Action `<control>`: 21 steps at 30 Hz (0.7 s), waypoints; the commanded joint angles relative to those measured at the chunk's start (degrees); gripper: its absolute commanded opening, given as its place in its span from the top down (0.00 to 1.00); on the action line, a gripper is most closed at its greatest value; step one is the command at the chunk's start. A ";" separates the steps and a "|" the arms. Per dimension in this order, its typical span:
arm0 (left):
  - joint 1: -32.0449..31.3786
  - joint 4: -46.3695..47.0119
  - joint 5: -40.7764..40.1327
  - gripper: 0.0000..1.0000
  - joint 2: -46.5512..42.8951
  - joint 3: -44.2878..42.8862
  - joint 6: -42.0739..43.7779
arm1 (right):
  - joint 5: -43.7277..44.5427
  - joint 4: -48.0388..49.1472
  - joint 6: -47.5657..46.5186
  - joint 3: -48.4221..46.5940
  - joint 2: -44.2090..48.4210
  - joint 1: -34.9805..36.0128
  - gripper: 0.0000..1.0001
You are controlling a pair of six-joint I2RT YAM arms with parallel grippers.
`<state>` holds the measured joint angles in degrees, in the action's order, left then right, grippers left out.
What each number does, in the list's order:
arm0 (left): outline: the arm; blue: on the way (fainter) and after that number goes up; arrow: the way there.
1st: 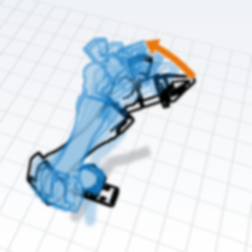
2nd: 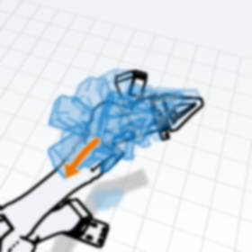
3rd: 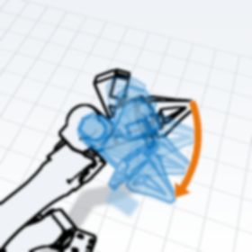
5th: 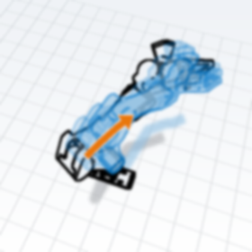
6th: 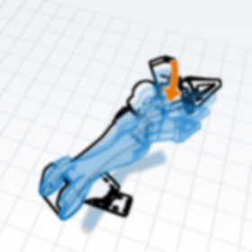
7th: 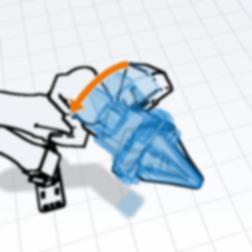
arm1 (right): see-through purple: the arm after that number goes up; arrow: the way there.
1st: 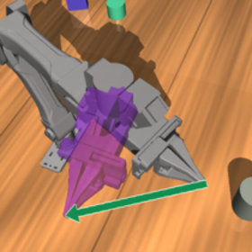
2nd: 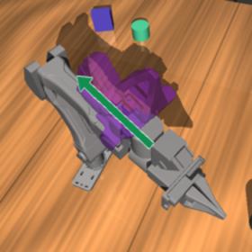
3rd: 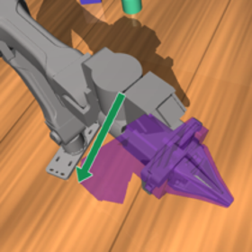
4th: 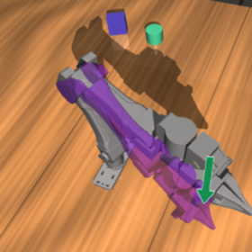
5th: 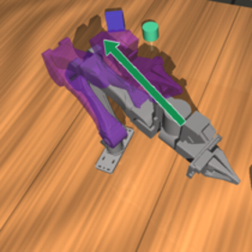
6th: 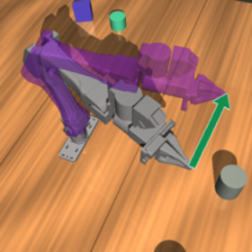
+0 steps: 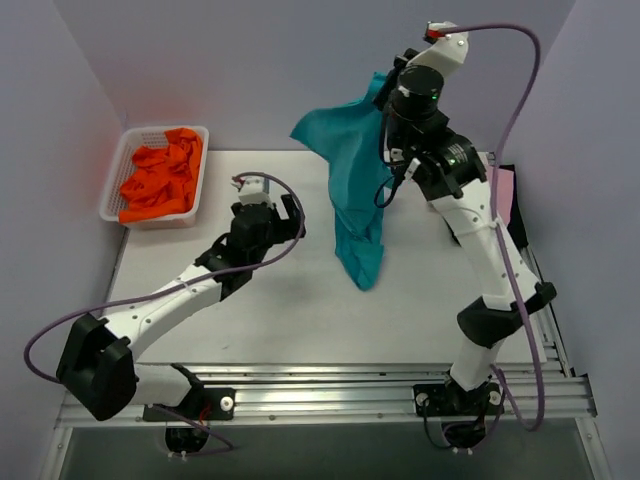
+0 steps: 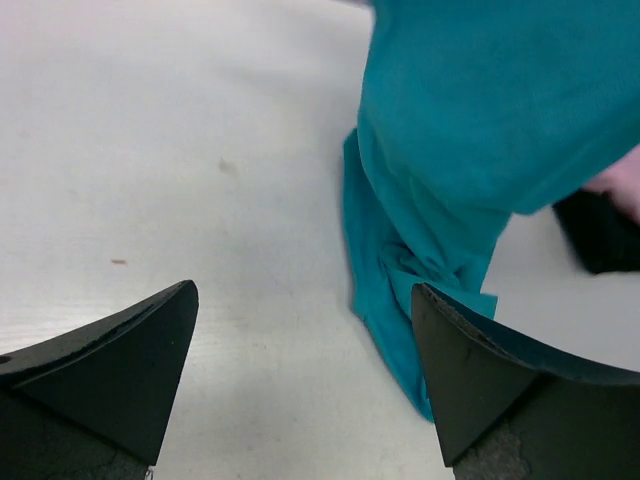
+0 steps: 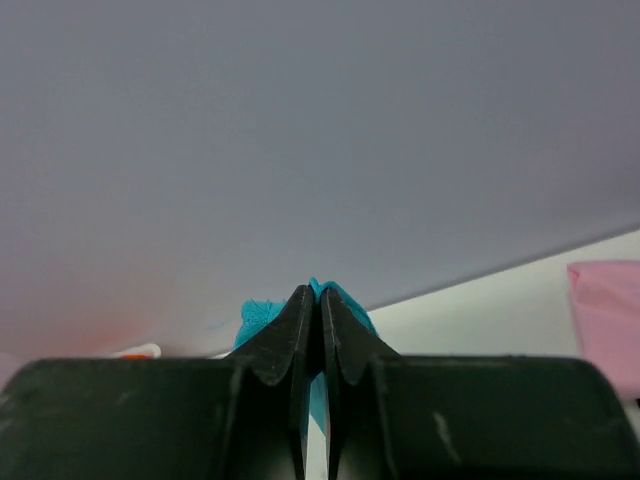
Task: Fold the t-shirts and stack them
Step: Flatten out the tshirt
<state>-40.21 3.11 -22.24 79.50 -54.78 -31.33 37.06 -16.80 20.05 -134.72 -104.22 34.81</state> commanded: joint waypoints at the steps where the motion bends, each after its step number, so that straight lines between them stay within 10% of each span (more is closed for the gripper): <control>1: 4.07 -1.36 -2.55 0.03 -6.02 1.87 1.28 | -2.42 6.14 -5.46 7.41 8.58 -1.06 1.00; 10: 10.05 -1.62 -3.17 0.04 -10.34 3.37 2.94 | 6.71 10.56 6.39 56.42 37.41 -0.09 1.00; 21: 11.47 9.43 12.82 0.04 4.69 5.38 -3.29 | 17.43 -6.14 24.94 73.53 32.07 0.26 1.00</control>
<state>-28.71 5.32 -14.57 84.12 -49.89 -32.08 47.90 -16.25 37.06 -64.12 -71.81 34.61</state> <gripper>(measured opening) 0.959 0.010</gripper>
